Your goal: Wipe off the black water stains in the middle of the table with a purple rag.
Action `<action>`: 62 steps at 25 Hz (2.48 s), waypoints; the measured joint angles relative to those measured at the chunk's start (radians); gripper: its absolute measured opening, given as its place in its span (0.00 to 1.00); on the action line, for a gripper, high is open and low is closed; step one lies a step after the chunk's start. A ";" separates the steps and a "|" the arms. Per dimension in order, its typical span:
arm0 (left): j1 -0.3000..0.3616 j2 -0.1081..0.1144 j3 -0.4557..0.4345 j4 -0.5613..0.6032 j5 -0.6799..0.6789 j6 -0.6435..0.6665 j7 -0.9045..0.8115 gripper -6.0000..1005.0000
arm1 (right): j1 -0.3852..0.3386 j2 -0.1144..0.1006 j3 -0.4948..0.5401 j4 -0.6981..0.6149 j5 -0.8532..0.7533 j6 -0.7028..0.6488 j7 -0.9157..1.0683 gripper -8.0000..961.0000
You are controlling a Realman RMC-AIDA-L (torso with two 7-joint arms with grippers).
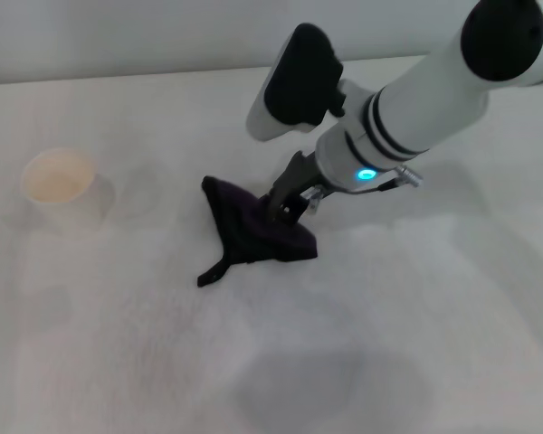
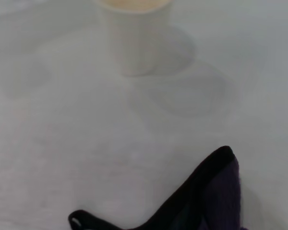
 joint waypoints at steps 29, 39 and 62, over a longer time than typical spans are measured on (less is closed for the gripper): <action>0.001 -0.001 0.000 0.002 0.000 -0.004 0.000 0.88 | -0.089 -0.003 0.159 -0.049 -0.035 0.023 -0.100 0.12; -0.002 -0.002 0.000 0.001 0.000 -0.005 0.000 0.88 | -0.193 -0.005 0.378 -0.142 -0.241 0.182 -0.102 0.13; -0.003 -0.004 -0.025 0.002 0.000 -0.005 0.000 0.88 | -0.358 -0.002 0.481 -0.320 -0.117 0.049 -0.152 0.66</action>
